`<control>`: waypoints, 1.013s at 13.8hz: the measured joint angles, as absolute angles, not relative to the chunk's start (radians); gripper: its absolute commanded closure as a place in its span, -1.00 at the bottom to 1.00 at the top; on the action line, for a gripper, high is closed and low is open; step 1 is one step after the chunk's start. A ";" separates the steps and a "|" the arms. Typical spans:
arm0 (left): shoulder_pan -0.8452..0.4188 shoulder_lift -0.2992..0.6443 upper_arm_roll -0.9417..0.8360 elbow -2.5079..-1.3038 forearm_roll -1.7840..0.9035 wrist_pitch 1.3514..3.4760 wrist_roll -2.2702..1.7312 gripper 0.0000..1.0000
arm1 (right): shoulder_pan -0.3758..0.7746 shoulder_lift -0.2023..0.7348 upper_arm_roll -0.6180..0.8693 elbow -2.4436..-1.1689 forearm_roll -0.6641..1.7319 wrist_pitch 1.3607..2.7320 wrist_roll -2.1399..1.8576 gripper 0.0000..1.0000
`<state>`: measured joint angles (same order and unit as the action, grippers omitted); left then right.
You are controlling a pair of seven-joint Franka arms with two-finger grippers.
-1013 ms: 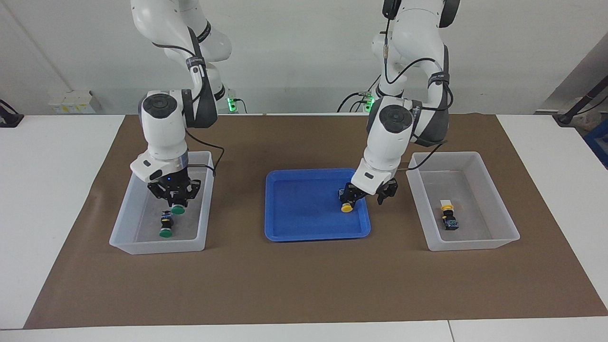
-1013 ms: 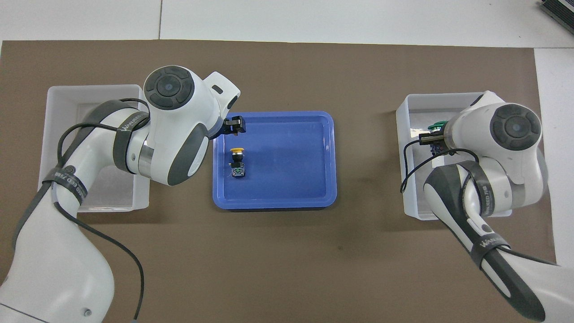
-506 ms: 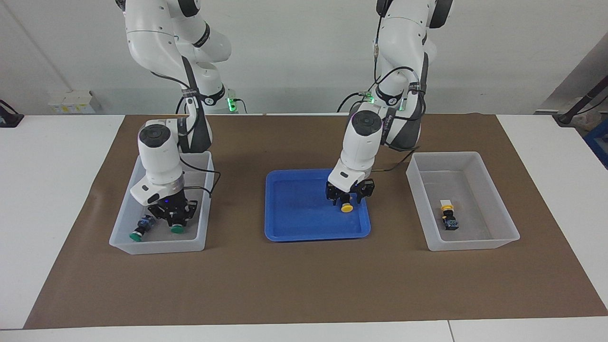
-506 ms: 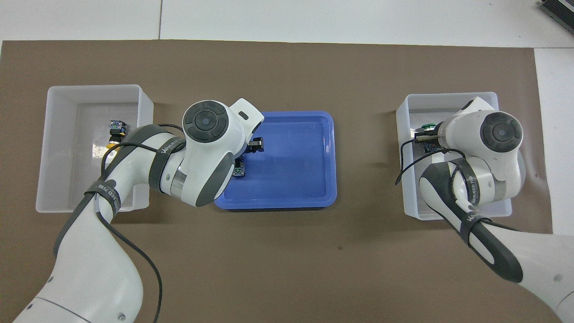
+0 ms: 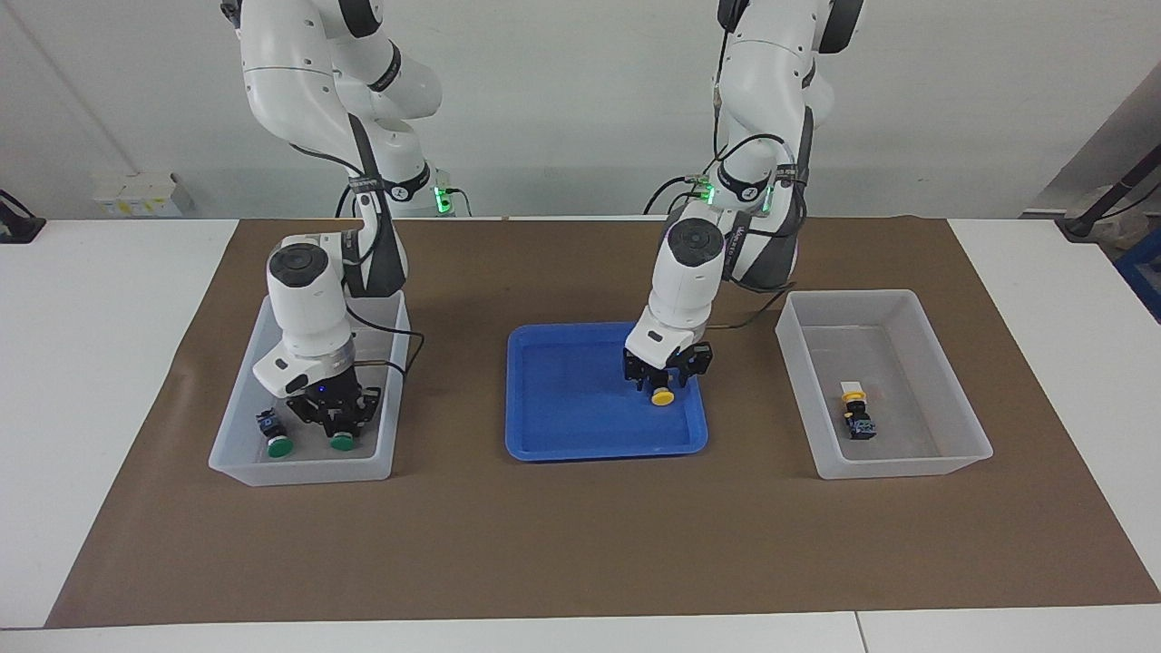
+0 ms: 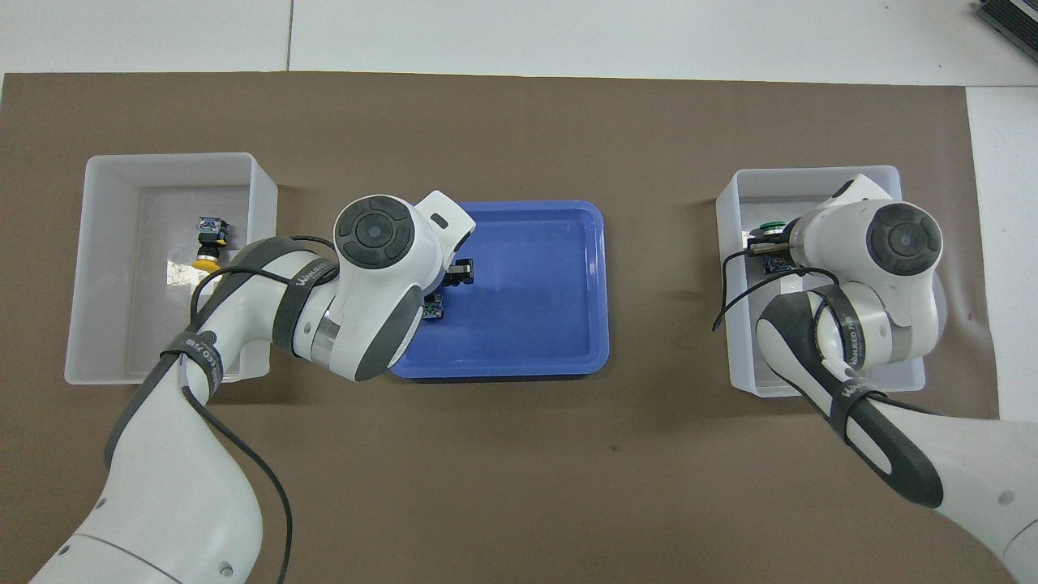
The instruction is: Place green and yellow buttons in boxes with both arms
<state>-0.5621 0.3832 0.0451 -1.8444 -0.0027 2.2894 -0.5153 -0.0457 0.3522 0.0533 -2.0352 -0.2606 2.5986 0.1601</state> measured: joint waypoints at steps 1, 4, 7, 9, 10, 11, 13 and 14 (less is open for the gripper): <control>-0.562 0.383 0.045 -1.859 -0.003 2.310 -0.515 -0.57 | -0.046 0.355 0.052 -2.031 -0.261 2.599 0.160 0.44; -0.562 0.383 0.045 -1.911 -0.003 2.363 -0.515 -0.42 | -0.047 0.363 0.048 -2.008 -0.261 2.596 0.160 -1.00; -0.569 0.381 0.044 -1.919 -0.003 2.367 -0.515 0.23 | -0.047 0.356 0.048 -1.973 -0.257 2.581 0.160 -1.00; -0.570 0.378 0.045 -1.919 -0.003 2.368 -0.515 0.67 | -0.046 0.324 0.049 -1.953 -0.227 2.531 0.160 -1.00; -0.570 0.377 0.045 -1.919 -0.003 2.368 -0.515 0.87 | -0.044 0.295 0.053 -1.942 -0.200 2.490 0.160 -1.00; -0.570 0.376 0.045 -1.919 -0.003 2.368 -0.515 1.00 | -0.042 0.264 0.056 -1.934 -0.180 2.445 0.160 -1.00; -0.570 0.376 0.045 -1.919 -0.003 2.368 -0.515 1.00 | -0.036 0.193 0.058 -1.925 -0.160 2.347 0.160 -1.00; -0.570 0.376 0.045 -1.918 -0.003 2.368 -0.515 1.00 | -0.034 0.159 0.058 -1.923 -0.144 2.301 0.160 -1.00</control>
<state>-0.5701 0.3762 0.0450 -1.9185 -0.0028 2.3677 -0.5153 -0.0335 0.1590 0.0578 -1.9234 -0.1439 2.3014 0.1602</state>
